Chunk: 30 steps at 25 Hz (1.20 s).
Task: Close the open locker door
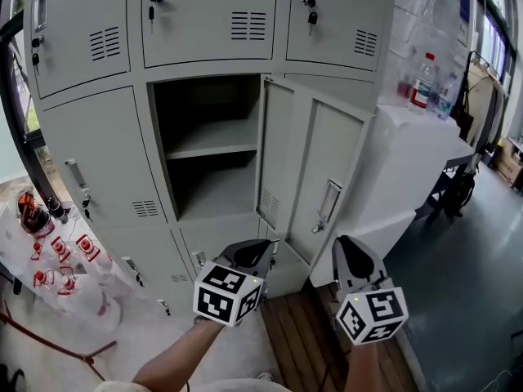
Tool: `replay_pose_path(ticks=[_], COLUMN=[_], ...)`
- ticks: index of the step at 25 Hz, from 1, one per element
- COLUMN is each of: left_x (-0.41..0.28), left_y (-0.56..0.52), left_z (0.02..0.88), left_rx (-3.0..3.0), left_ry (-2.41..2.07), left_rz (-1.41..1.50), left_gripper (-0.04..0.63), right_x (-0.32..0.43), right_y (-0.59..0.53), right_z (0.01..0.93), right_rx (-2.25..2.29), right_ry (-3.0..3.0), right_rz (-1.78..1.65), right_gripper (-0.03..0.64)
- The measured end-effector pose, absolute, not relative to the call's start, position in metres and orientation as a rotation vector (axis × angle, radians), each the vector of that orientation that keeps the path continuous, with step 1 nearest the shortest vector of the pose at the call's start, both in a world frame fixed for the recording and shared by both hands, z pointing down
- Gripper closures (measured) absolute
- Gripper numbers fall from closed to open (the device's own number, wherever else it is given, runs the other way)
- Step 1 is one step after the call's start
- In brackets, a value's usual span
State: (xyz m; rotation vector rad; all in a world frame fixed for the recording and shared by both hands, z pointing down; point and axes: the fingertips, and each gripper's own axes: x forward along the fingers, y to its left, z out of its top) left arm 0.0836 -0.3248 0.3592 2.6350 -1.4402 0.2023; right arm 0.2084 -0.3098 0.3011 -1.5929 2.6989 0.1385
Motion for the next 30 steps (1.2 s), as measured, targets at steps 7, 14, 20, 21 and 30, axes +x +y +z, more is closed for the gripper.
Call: replay_pose_path(ticks=[7, 14, 20, 21, 30], left_x=[0.099, 0.105, 0.102, 0.101, 0.101], left_y=[-0.342, -0.355, -0.362, -0.362, -0.367], left_z=[0.361, 0.363, 0.365, 0.365, 0.363], left_rx=[2.59, 2.534, 2.494, 2.49, 2.476], left_ry=[-1.514, -1.598, -1.641, -1.648, -1.666], left_rz=[0.207, 0.194, 0.193, 0.193, 0.189], left_gripper=[0.589, 0.589, 0.589, 0.589, 0.589], right_x=[0.218, 0.218, 0.216, 0.216, 0.217], right_y=[-0.333, -0.346, -0.349, -0.349, -0.358], right_z=[0.295, 0.289, 0.279, 0.278, 0.272], right_rx=[-1.409, -1.176, -0.936, -0.907, -0.732], right_ry=[2.75, 2.812, 2.817, 2.814, 2.824], right_rz=[0.111, 0.073, 0.006, -0.003, -0.04], right_gripper=[0.556, 0.54, 0.52, 0.52, 0.509])
